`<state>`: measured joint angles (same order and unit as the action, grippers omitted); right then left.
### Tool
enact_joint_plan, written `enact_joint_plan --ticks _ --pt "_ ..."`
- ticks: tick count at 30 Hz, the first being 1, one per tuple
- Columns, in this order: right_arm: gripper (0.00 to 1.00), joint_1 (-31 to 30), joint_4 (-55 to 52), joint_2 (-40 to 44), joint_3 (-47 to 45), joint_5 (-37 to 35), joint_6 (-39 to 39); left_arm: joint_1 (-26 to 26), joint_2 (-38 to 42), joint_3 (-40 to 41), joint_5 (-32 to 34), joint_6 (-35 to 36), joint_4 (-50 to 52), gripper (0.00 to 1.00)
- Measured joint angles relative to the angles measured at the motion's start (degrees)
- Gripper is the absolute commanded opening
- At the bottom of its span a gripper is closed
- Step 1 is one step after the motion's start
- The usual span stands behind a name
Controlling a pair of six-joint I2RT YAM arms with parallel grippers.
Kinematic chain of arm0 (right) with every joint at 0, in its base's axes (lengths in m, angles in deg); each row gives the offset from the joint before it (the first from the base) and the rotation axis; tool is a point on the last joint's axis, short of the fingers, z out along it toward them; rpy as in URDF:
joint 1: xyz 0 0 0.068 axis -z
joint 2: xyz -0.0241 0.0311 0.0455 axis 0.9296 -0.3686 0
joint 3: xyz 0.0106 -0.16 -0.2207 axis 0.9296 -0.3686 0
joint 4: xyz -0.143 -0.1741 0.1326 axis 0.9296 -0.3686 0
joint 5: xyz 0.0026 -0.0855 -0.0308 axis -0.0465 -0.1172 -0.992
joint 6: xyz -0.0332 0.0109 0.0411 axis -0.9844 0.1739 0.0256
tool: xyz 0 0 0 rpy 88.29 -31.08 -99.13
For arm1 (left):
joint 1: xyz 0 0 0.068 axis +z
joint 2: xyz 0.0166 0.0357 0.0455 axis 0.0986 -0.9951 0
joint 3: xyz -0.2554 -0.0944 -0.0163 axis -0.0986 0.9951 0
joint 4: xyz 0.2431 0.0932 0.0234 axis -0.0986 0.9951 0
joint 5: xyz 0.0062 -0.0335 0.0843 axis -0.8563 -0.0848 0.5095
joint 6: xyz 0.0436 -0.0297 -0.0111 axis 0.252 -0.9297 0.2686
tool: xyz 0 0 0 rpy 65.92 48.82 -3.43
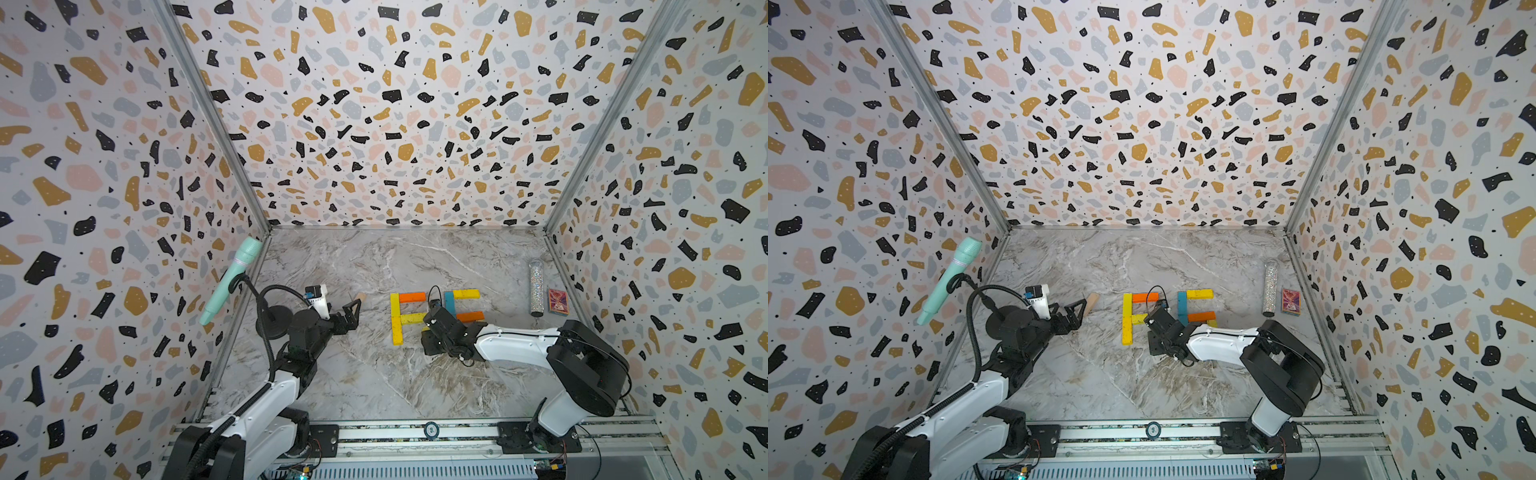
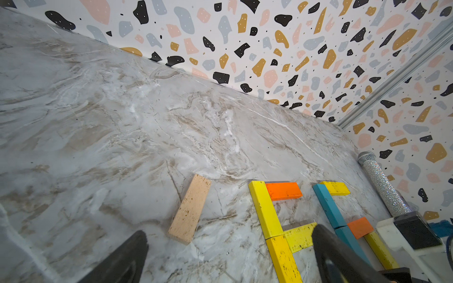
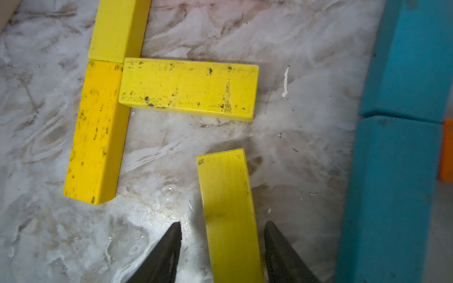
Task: Assemble the number 6 with building blocks
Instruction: Assemble the building block at the center of the board.
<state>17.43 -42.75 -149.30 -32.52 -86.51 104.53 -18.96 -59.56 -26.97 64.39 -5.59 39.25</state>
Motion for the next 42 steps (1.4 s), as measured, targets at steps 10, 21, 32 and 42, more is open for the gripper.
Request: enact_joint_plan --ticks 10,21,32,42 --pt "0.5 0.0 0.3 18.5 -6.0 2.7 1.3 -0.1 0.3 -0.1 0.4 0.5 0.8 0.99" --pt "0.44 -0.2 -0.9 19.9 -11.9 5.6 1.5 -1.8 2.5 -3.6 0.2 0.3 7.5 0.99" --pt "0.61 -0.2 -0.2 14.1 -11.4 6.3 -1.2 -2.3 3.5 -3.7 -2.6 -1.8 13.4 0.99" --pt "0.64 -0.2 0.5 7.7 -7.5 6.6 -4.3 -2.3 4.7 -3.8 -3.1 -2.2 16.7 0.99"
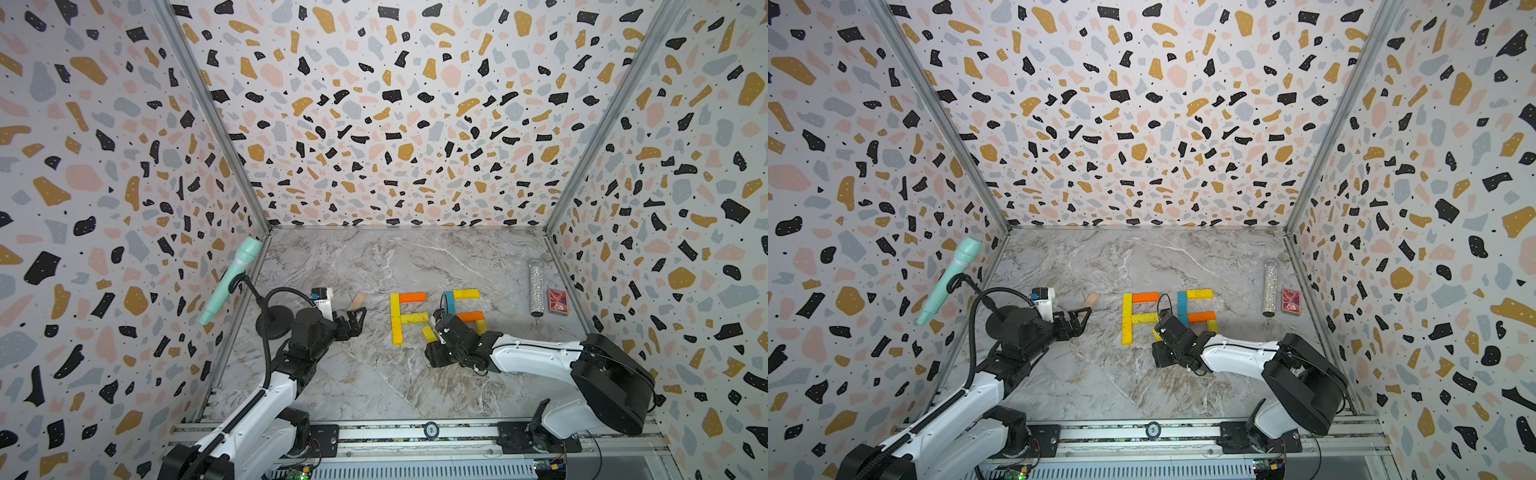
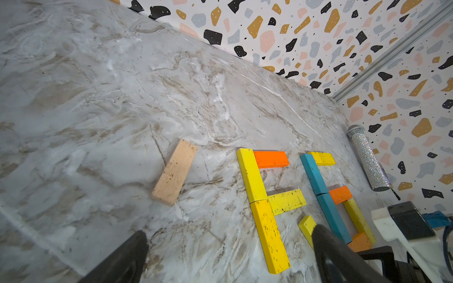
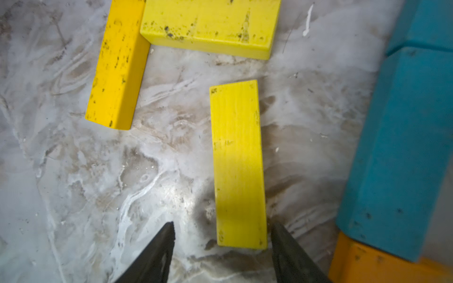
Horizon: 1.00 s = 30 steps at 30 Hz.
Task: Assemble the number 6 with building blocks
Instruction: Assemble the building block at the center of the board.
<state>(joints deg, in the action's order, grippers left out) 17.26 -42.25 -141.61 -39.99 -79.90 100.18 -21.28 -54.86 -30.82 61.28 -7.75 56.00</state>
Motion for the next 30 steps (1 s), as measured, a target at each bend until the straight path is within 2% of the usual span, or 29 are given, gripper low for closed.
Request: enact_joint_plan --ticks 8,13,15,21,30 --pt "0.6 -0.1 0.6 -0.3 0.0 2.0 0.5 -0.2 0.0 -1.8 -0.6 0.0 1.6 0.99" --pt "0.6 -0.2 1.0 3.0 -1.8 2.9 1.8 -0.3 0.0 -1.9 -1.0 0.0 1.8 0.99" --pt "0.56 -0.2 0.9 4.5 -2.4 2.8 2.1 -0.3 0.0 -1.9 -1.0 0.0 1.9 0.99" --pt "0.31 -0.4 0.6 8.6 -4.7 2.2 3.1 -0.6 0.0 -1.9 -1.0 0.0 2.7 0.99" --pt "0.26 -0.7 1.2 8.3 -7.3 2.2 4.0 -1.1 0.4 -1.8 -0.9 -0.1 3.0 1.0"
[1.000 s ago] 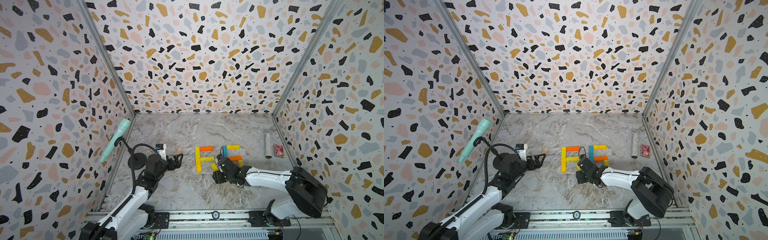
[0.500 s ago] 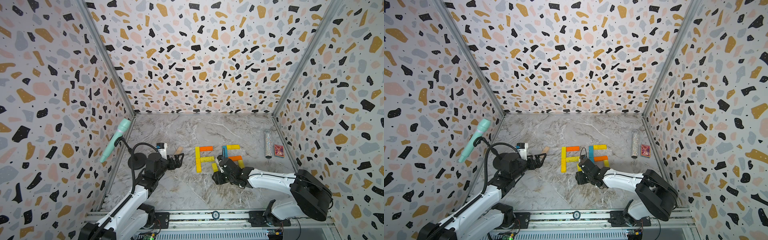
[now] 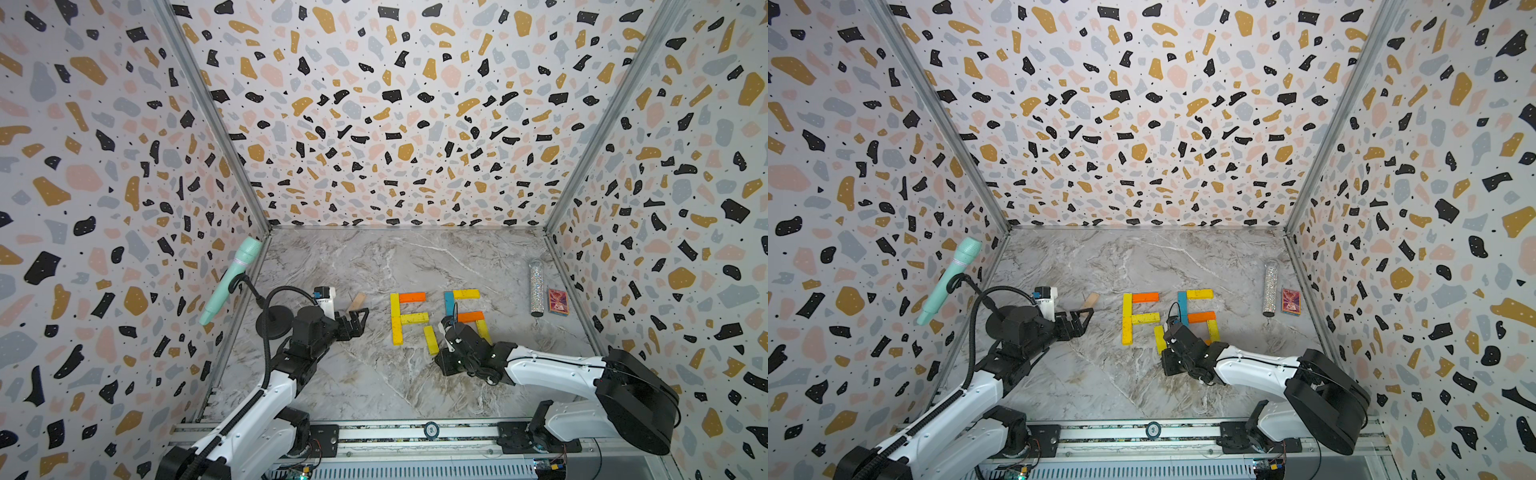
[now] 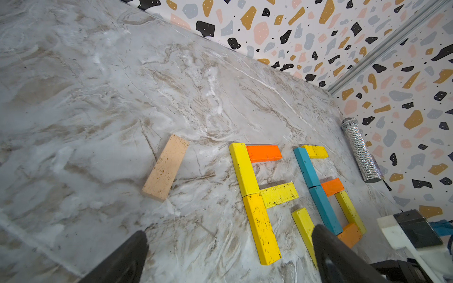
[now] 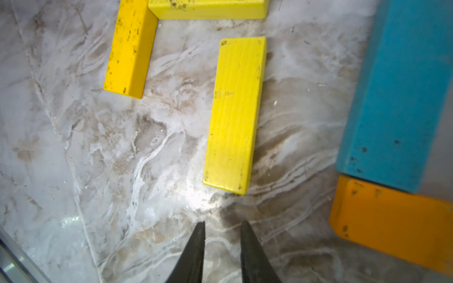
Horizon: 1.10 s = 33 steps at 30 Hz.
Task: Assemble the number 6 with building blocks
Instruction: Assemble the building block at the center of the board.
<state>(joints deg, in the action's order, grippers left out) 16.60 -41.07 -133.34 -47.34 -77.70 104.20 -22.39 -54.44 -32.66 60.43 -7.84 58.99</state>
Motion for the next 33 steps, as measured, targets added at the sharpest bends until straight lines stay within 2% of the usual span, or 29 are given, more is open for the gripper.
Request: enact_joint_plan --ticks 10,33 --pt "0.21 1.1 3.8 -3.7 0.0 0.0 -0.2 0.0 0.0 0.0 0.8 -0.3 0.0 1.0" --pt "0.21 2.8 6.1 -6.7 1.8 1.6 -2.7 0.0 -0.7 -0.1 1.4 -0.3 0.5 0.99"
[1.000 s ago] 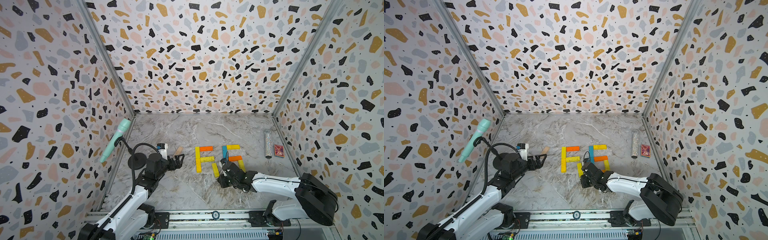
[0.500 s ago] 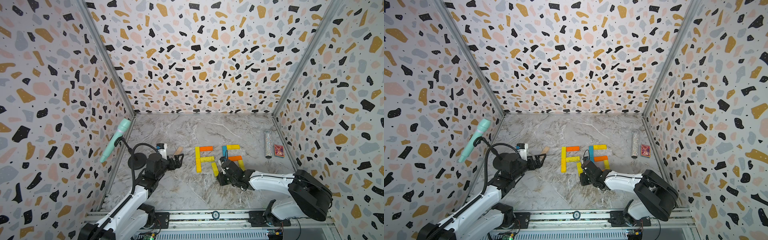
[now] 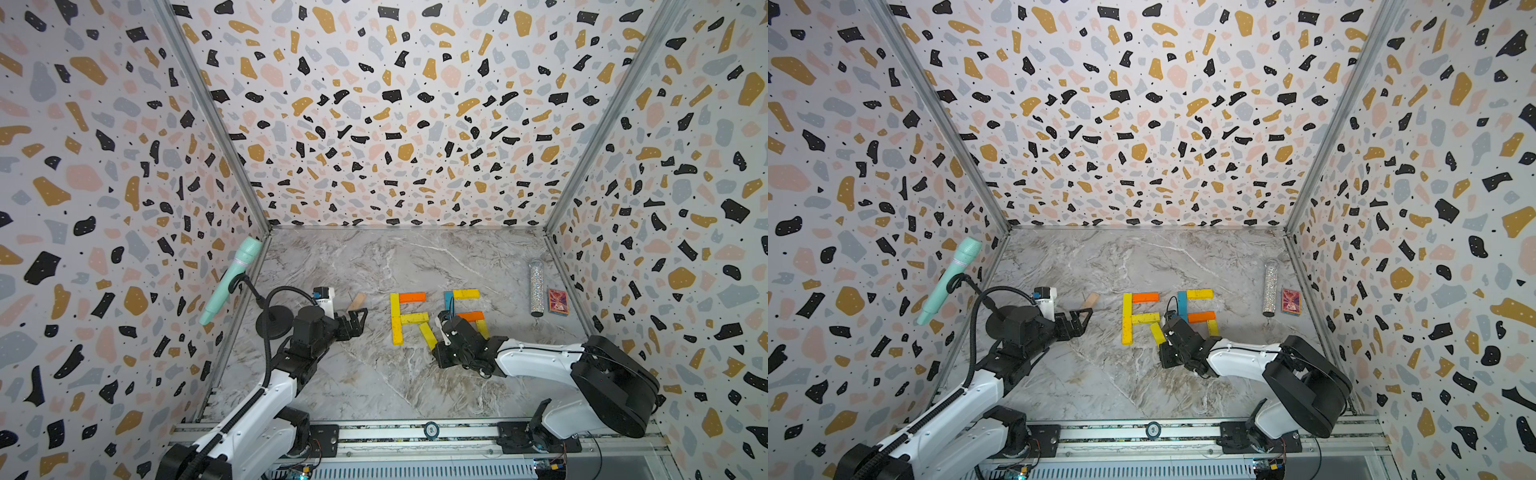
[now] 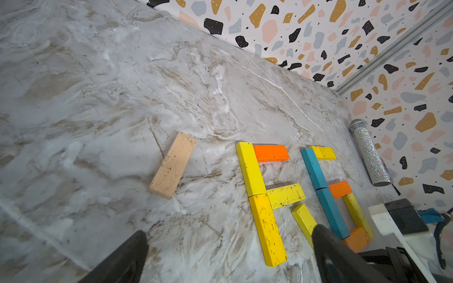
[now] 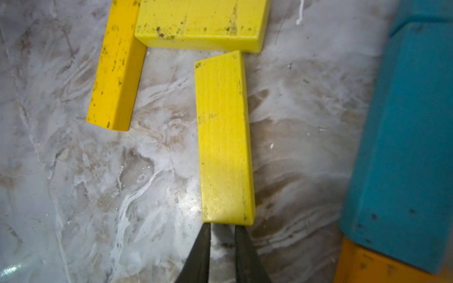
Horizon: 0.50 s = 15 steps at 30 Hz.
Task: Assemble the number 6 with building blocks
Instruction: Assemble the building block at the center of the board.
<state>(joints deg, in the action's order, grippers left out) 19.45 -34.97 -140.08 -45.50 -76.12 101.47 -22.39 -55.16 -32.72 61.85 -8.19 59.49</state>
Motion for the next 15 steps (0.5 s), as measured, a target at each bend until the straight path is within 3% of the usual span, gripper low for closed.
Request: enact_joint_plan --ticks 5,7,8,13,15 --pt "0.21 -1.0 0.0 0.0 0.0 0.2 0.0 -0.1 -0.2 0.0 0.0 0.0 0.3 1.0" --pt "0.21 -1.8 -0.4 0.0 0.2 0.3 0.0 -0.6 -0.3 -0.6 0.0 -0.1 1.0 0.89" --pt "0.21 -2.0 -1.0 0.2 0.4 0.2 0.0 -1.3 -0.4 -1.0 0.1 0.0 1.2 0.8" --pt "0.19 -2.1 -2.7 3.0 0.4 0.2 0.3 -9.6 -2.9 -5.0 2.5 -1.1 1.3 0.13" --pt "0.19 -1.6 -2.6 4.7 0.4 0.2 0.5 -13.6 -5.5 -6.9 4.1 -1.8 1.2 0.04"
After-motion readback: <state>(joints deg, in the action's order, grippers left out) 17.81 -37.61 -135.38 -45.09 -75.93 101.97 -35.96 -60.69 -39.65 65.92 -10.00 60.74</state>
